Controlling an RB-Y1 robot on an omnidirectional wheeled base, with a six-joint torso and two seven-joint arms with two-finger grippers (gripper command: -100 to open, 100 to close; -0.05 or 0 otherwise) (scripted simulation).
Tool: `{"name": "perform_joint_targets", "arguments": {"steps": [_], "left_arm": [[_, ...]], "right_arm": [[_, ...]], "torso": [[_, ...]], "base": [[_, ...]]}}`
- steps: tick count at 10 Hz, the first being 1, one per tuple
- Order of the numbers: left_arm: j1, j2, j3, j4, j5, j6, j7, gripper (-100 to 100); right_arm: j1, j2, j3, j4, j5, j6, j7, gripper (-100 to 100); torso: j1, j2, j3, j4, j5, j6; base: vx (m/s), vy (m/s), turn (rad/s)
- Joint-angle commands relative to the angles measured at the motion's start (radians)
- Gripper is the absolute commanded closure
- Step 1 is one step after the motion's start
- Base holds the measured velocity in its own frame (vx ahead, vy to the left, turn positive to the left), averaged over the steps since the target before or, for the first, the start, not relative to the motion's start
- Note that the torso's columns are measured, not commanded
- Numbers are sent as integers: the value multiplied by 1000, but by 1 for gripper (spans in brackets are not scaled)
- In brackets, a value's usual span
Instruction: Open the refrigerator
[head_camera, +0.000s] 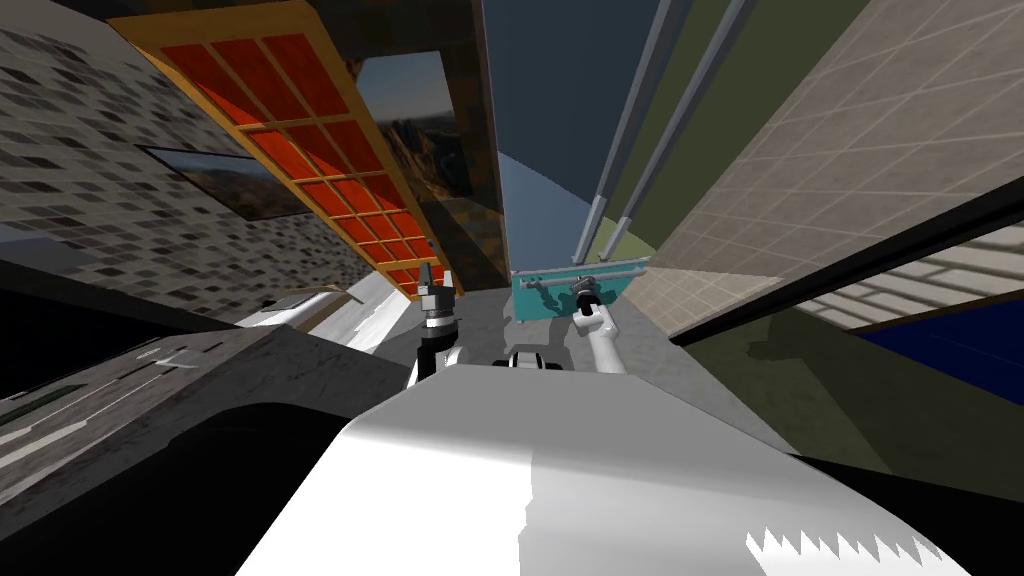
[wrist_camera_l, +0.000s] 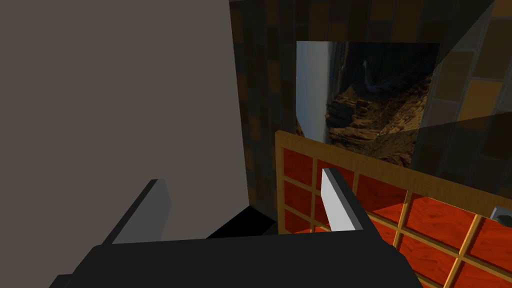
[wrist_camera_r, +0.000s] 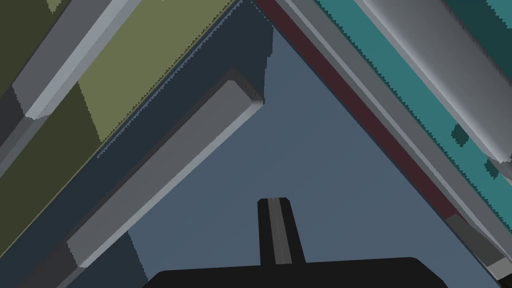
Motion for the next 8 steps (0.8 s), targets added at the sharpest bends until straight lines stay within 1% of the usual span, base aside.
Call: {"name": "perform_joint_targets", "arguments": {"steps": [1,3,4,6,8], "left_arm": [[0,0,0,0,0,0,0,0],[0,0,0,0,0,0,0,0],[0,0,0,0,0,0,0,0],[0,0,0,0,0,0,0,0],[0,1,1,0,0,0,0,0]], "right_arm": [[-6,-48,9,5,-1,2,-3,-100],[-18,-92,27,14,-2,5,-9,-100],[-24,-103,37,20,-3,6,-12,-100],[-40,-105,62,34,-5,10,-22,-100],[-56,-93,88,50,-8,15,-33,-100]], "torso": [[-3,-3,-2,-1,-1,1],[3,0,0,0,1,0],[6,3,1,0,1,0],[8,7,4,2,2,0],[9,5,3,1,2,0]], "base": [[17,-51,40],[69,-120,78],[65,-152,102],[47,-191,131],[75,-197,116]]}}
